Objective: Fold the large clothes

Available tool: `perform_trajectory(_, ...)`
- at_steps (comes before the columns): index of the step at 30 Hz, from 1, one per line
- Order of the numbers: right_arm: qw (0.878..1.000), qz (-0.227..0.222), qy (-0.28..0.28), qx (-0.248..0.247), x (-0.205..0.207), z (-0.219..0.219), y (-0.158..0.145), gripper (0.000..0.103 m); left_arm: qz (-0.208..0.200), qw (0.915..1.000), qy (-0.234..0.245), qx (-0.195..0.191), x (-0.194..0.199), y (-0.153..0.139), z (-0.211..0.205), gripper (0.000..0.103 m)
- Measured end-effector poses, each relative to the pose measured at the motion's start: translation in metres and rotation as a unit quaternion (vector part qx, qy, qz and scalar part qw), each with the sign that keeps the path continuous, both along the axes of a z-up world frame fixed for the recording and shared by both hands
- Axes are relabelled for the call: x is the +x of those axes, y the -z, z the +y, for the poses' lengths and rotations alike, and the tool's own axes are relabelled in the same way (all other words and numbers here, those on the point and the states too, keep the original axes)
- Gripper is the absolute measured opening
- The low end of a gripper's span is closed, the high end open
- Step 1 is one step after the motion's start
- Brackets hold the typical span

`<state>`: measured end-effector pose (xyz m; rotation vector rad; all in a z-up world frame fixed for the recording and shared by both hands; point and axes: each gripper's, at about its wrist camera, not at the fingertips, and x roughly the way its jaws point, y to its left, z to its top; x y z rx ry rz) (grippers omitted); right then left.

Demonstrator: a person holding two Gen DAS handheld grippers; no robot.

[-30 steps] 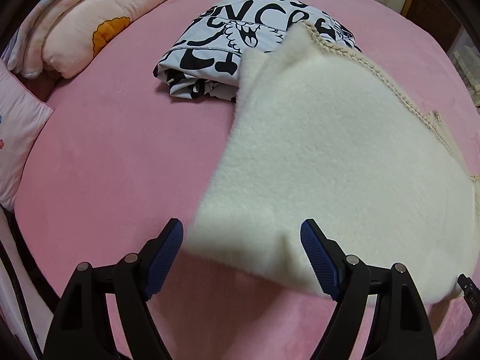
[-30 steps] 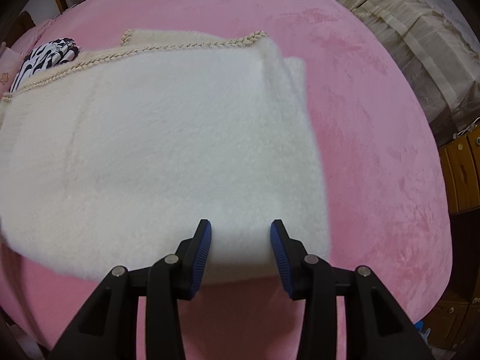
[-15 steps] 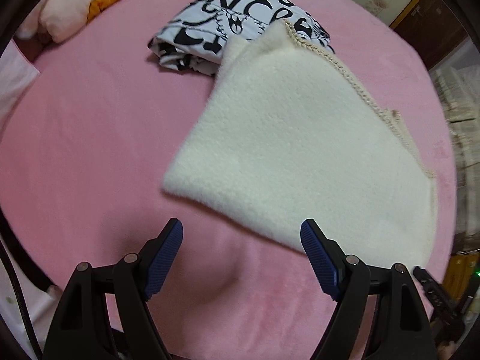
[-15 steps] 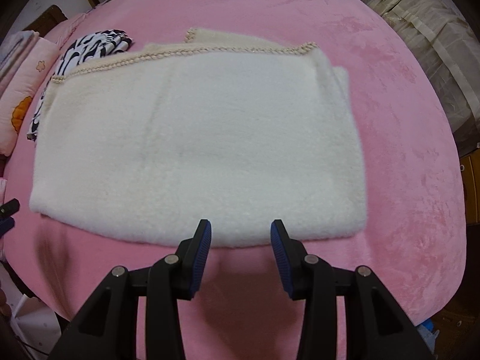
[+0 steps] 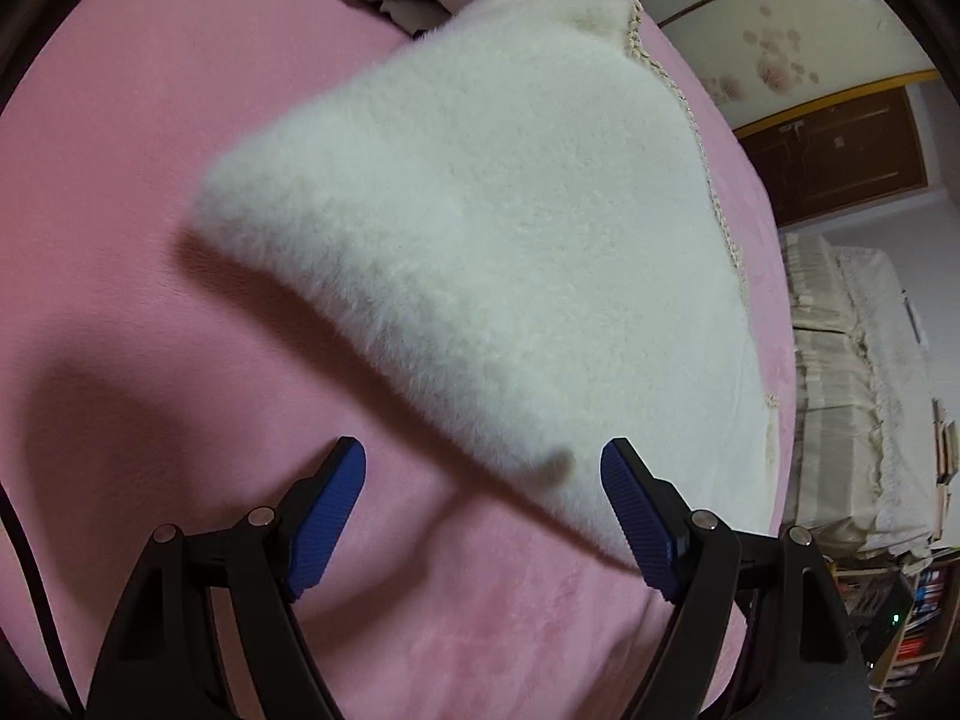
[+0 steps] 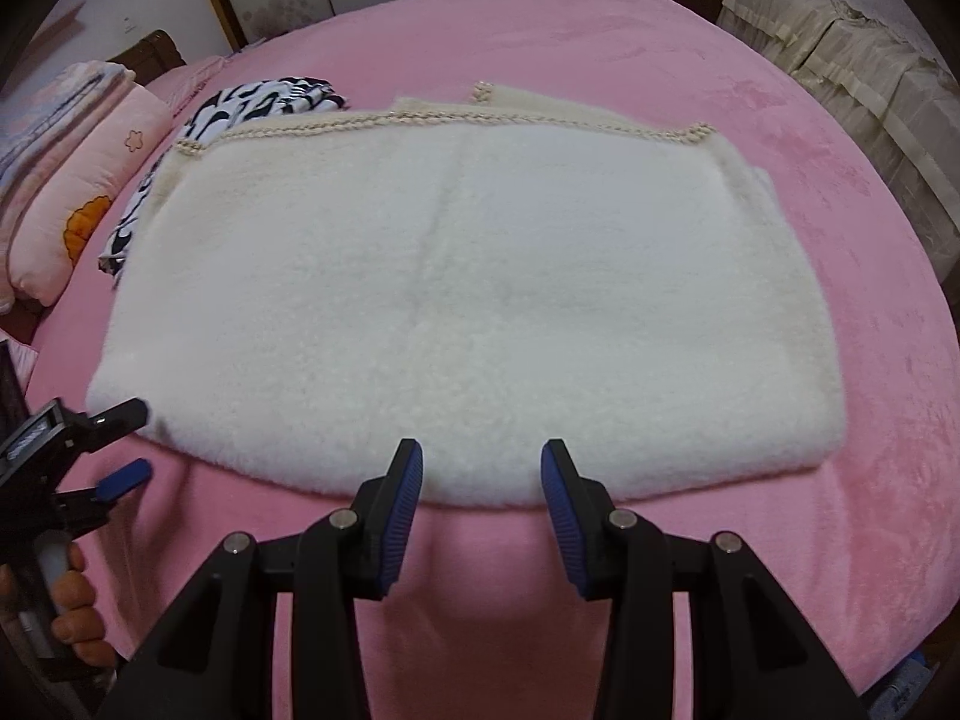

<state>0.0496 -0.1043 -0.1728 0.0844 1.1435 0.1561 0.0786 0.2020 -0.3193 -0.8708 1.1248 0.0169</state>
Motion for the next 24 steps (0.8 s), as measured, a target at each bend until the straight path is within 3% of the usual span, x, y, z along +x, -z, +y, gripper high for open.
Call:
perform_trajectory(7, 1.0, -0.027, -0.01, 0.008, 0.003, 0.021, 0.007, 0.041, -0.072, 0.9973, -0.007, 0.008, 0.033, 0.012, 0.008, 0.079)
perform_trajectory(14, 0.999, -0.049, -0.008, 0.003, 0.012, 0.035, 0.016, 0.041, -0.092, 0.9956, -0.016, 0.009, 0.067, 0.019, 0.013, 0.079)
perform_trajectory(16, 0.999, -0.052, -0.006, 0.001, 0.013, 0.038, 0.016, 0.041, -0.085, 0.9959, -0.024, 0.018, 0.069, 0.019, 0.012, 0.073)
perform_trajectory(18, 0.998, -0.058, -0.004, -0.007, 0.014, 0.04, 0.015, 0.039, -0.076, 0.9962, -0.033, 0.028, 0.069, 0.017, 0.012, 0.054)
perform_trajectory(20, 0.998, -0.063, -0.005, -0.011, 0.017, 0.042, 0.011, 0.028, -0.082, 0.9957, -0.035, 0.025, 0.067, 0.011, 0.011, 0.037)
perform_trajectory(22, 0.998, -0.069, -0.006, -0.013, 0.023, 0.045, 0.006, 0.022, -0.086, 0.9951, -0.025, 0.041, 0.066, -0.001, 0.007, 0.032)
perform_trajectory(24, 0.997, -0.075, -0.006, -0.016, 0.031, 0.049, 0.001, 0.018, -0.099, 0.991, -0.005, 0.09, 0.066, -0.022, -0.005, 0.028)
